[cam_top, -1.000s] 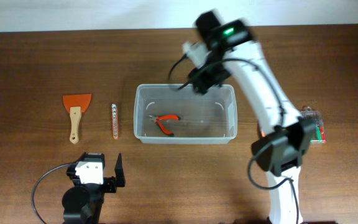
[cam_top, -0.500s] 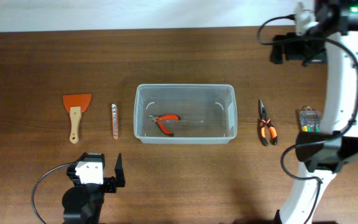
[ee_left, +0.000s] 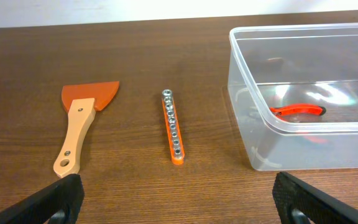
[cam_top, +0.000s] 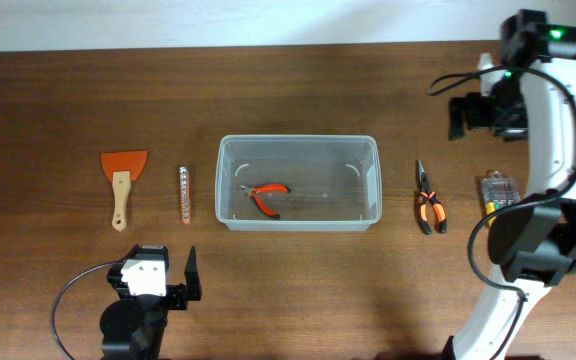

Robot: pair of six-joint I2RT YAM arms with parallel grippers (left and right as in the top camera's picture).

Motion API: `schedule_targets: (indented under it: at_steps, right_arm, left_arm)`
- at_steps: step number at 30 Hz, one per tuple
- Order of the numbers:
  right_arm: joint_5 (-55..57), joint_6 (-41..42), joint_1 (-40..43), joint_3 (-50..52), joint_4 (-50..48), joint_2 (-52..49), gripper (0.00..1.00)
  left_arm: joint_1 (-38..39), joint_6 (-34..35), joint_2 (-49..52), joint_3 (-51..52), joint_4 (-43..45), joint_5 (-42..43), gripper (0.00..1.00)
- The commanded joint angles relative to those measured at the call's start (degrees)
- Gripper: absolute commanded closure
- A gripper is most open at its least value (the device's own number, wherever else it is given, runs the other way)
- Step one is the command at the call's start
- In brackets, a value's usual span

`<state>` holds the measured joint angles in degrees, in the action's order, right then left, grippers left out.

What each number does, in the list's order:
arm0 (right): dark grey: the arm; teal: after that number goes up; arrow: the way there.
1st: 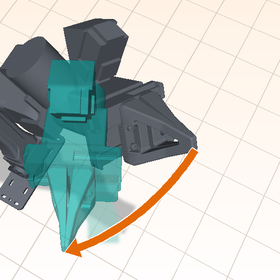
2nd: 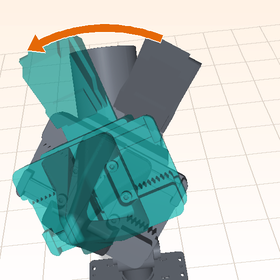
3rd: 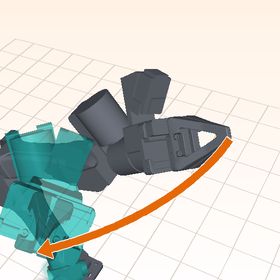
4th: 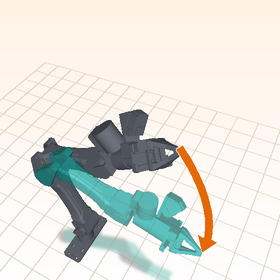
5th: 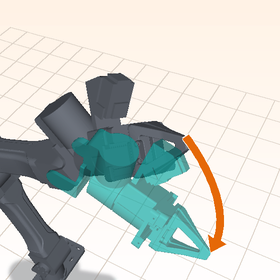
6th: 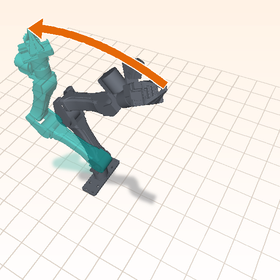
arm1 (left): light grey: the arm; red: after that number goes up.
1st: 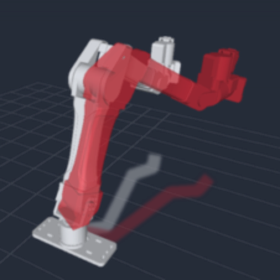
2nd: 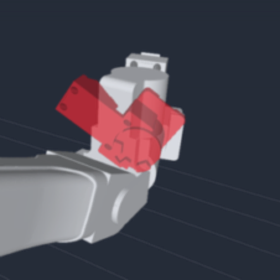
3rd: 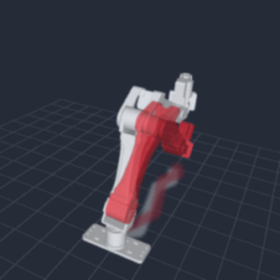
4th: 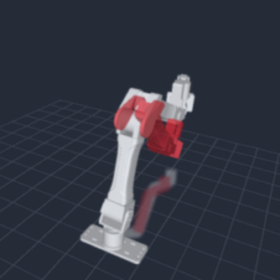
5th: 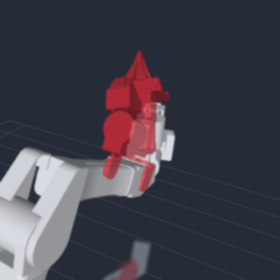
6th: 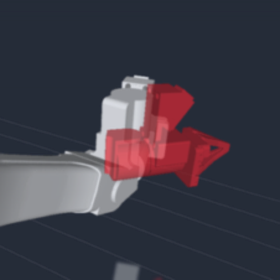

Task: Pack container
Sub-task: 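Move the right gripper back over the screwdriver case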

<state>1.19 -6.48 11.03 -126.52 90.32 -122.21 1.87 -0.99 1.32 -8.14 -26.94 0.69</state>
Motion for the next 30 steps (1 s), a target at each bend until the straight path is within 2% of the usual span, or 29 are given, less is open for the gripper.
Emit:
schedule_targets:
  at_steps: [1, 4, 11, 19, 23, 30]
  right_arm:
    - [1.16, -6.56, 5.46, 0.37, -1.7, 0.24, 0.01]
    - [-1.44, -10.71, 9.03, 0.37, -1.03, 0.24, 0.01]
    - [-2.38, -10.62, 16.52, 0.66, 3.8, 0.24, 0.01]
    - [-5.29, -10.71, 18.93, 2.1, 6.99, 2.19, 0.01]
    - [-5.51, -10.69, 17.81, 5.81, 6.01, 7.78, 0.01]
    - [-3.89, -10.69, 17.51, 14.45, -2.23, 24.11, 0.01]
  left_arm:
    - [0.28, 0.15, -0.33, 0.42, 0.15, 0.63, 0.01]
    - [0.28, 0.15, -0.33, 0.42, 0.15, 0.63, 0.01]
    - [0.28, 0.15, -0.33, 0.42, 0.15, 0.63, 0.01]
    - [0.28, 0.15, -0.33, 0.42, 0.15, 0.63, 0.01]
    - [0.28, 0.15, -0.33, 0.42, 0.15, 0.63, 0.01]
    - [0.28, 0.15, -0.33, 0.42, 0.15, 0.63, 0.01]
